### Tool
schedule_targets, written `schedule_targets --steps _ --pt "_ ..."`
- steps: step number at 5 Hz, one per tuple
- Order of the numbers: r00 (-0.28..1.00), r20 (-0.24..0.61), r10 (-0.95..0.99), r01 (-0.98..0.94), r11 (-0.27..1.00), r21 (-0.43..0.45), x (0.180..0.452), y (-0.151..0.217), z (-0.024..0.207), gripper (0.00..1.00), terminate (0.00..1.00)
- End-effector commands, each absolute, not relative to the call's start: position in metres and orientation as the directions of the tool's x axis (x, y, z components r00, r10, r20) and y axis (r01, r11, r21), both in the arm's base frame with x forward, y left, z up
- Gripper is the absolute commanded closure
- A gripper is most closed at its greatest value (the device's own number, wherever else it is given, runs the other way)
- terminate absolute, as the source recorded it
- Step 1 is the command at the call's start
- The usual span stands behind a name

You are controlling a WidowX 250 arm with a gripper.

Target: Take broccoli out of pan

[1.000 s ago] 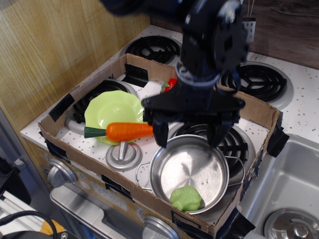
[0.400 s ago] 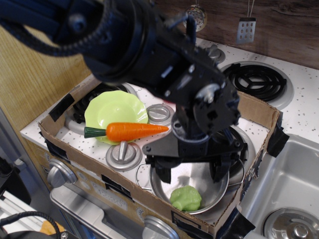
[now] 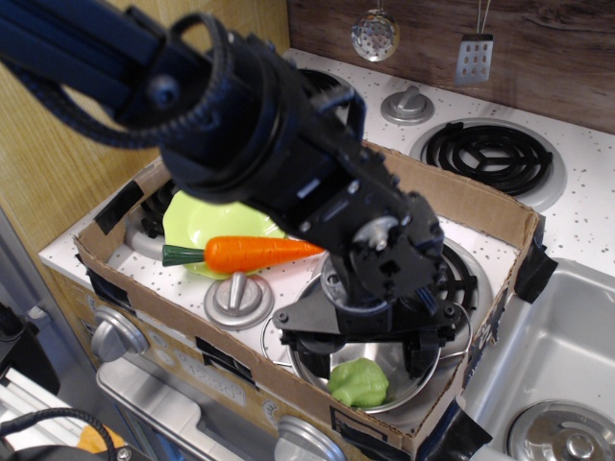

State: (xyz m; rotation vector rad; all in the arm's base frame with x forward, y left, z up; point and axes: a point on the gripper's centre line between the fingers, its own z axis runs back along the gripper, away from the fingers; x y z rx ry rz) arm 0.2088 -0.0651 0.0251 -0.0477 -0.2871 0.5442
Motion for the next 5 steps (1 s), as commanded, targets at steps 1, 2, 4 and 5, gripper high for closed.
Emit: schedule_targets --steps 1,2,4,5 --pt "0.8 0.266 0.538 -0.51 0.843 -0.171 0.212 -0.066 0.014 0.0 0.0" --pt "0.792 0.27 0.547 -0.517 0.837 -0.178 0.211 -0.065 0.008 0.0 0.0" --pt "0.767 0.253 0.59 -0.566 0.807 -0.168 0.206 -0.071 0.004 1.0 0.0" --pt "0.773 0.253 0.582 -0.559 0.813 -0.162 0.207 -0.071 0.01 1.0 0.0"
